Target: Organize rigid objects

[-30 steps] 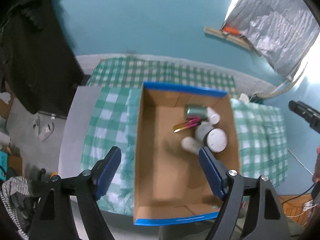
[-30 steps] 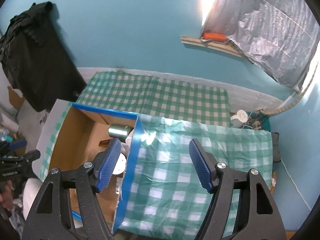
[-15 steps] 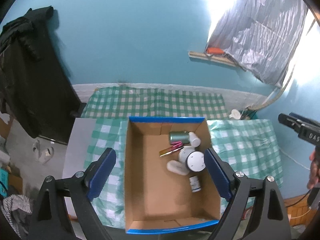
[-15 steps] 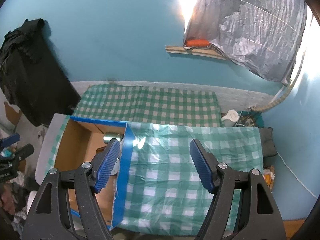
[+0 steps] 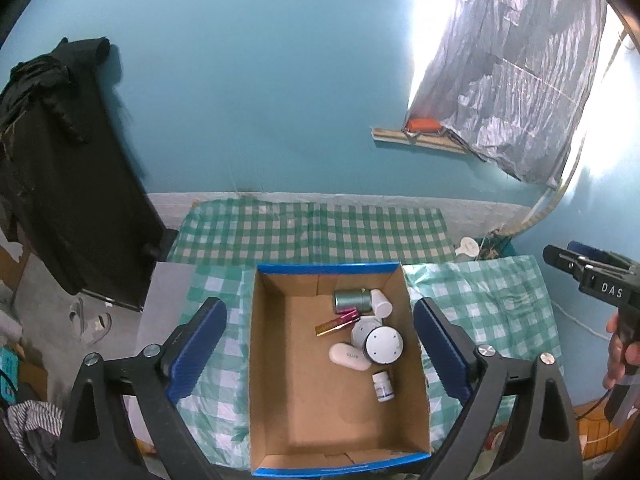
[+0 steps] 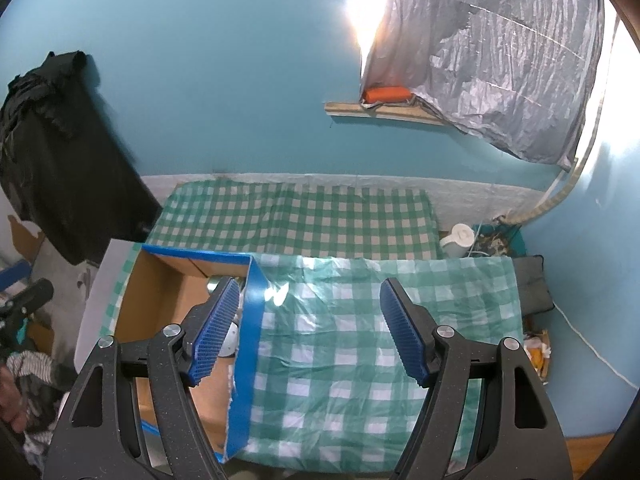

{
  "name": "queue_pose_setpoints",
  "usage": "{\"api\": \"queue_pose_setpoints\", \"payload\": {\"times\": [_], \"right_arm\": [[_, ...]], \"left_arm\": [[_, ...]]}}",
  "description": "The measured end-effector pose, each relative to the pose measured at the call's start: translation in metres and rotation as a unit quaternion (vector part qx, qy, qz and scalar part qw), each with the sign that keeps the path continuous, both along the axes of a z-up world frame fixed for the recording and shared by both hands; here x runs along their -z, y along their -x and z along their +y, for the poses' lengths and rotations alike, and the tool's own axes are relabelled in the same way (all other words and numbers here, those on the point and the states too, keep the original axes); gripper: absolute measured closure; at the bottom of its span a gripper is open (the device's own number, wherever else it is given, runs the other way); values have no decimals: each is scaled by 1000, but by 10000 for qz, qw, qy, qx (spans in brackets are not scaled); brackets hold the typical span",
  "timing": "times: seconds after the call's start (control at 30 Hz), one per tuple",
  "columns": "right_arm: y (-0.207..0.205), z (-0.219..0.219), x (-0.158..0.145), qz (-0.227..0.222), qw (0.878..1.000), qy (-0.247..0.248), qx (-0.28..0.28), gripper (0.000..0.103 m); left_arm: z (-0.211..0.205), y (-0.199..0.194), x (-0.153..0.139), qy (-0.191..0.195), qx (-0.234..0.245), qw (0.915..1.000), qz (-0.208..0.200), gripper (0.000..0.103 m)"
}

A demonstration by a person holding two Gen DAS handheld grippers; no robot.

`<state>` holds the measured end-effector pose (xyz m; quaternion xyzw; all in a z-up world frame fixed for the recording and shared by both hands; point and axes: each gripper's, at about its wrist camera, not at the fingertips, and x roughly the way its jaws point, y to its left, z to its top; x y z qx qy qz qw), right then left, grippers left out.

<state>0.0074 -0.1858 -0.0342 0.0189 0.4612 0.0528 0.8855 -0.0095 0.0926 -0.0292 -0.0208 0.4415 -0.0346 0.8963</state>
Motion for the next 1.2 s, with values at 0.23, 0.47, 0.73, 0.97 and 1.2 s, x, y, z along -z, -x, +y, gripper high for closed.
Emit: {"api": "queue_pose_setpoints", "payload": {"times": [0.23, 0.47, 0.73, 0.97, 1.2], "right_arm": [[0, -5, -1, 33, 10000, 16, 8, 30], [-2, -9, -2, 63, 10000, 14, 3, 30], [-4, -12, -2, 83, 10000, 5, -24, 30], [-7, -13, -2, 95, 9999, 15, -68, 30], [-9, -14, -1, 88, 9999, 32, -132, 30]], "left_arm": [[-3, 2, 1, -4, -104, 9999, -13, 5], [-4, 1, -2, -11, -160, 9999, -20, 5], [-9, 0, -3, -62, -188, 9998, 30, 2], [-15, 0, -3, -109, -200, 9997, 27, 1], [-19, 1, -2, -106, -226, 9997, 48, 1]]}}
